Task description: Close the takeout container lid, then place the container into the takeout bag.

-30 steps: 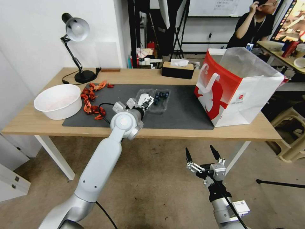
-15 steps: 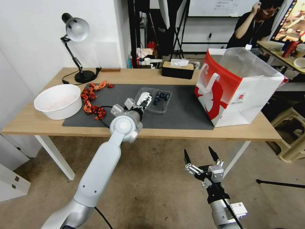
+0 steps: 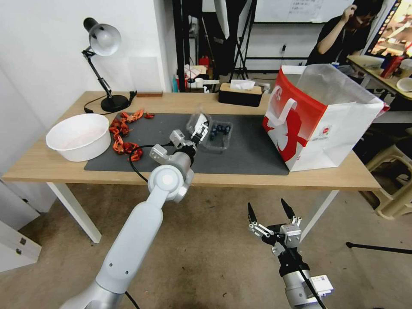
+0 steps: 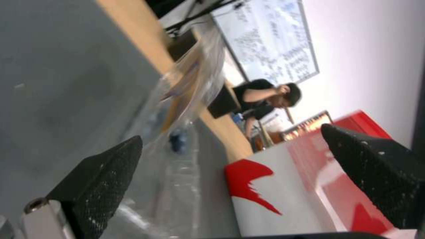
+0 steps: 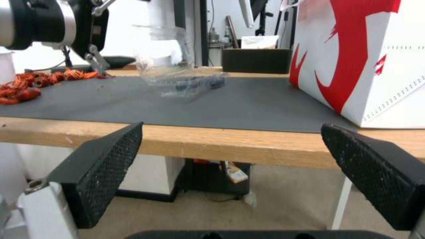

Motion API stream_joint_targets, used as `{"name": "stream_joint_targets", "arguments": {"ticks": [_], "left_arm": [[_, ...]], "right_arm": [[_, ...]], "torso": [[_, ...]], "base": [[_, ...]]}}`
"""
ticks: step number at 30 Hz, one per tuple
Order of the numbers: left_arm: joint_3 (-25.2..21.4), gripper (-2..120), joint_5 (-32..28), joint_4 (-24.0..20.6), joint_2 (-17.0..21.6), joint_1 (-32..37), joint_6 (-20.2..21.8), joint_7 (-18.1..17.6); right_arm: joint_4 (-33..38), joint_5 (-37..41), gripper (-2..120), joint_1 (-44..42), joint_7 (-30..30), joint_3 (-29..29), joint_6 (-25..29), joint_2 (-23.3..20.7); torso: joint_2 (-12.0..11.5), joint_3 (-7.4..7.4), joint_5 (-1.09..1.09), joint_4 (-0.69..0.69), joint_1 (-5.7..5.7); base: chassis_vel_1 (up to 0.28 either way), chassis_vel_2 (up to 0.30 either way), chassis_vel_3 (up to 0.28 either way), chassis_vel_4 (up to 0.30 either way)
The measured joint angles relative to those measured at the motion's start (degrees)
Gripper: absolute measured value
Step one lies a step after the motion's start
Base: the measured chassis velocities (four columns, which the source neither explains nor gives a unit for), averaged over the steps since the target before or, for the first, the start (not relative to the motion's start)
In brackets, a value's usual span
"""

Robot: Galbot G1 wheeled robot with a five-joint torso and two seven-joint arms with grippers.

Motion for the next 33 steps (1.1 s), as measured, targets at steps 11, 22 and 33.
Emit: {"name": "stream_joint_targets", "arguments": {"ticks": [11,22,33], "left_arm": [[3.59,100,0.46,1.84,0.73,-3.27,1.53,8.18],[7.26,100,-1.27,7.99,-2.78,-9.29,4.82,2.82],[8.14,69,1.6,10.09,-2.63,-10.2,8.5,-5.8]], "right_arm": [[0.41,-0.22,100,-0.55,0.0,0.37,0.14,-0.23],[0.61,-0.35,100,-1.08,0.01,0.64,0.23,0.29],[3.57,17.25,100,2.72,-7.07,1.6,-2.54,-1.87]], "torso": [[0.0,0.0,0.0,0.0,0.0],[0.0,0.0,0.0,-0.01,0.0],[0.0,0.0,0.0,0.0,0.0]], "base": [[0.0,0.0,0.0,0.0],[0.0,0.0,0.0,0.0],[0.0,0.0,0.0,0.0]]}}
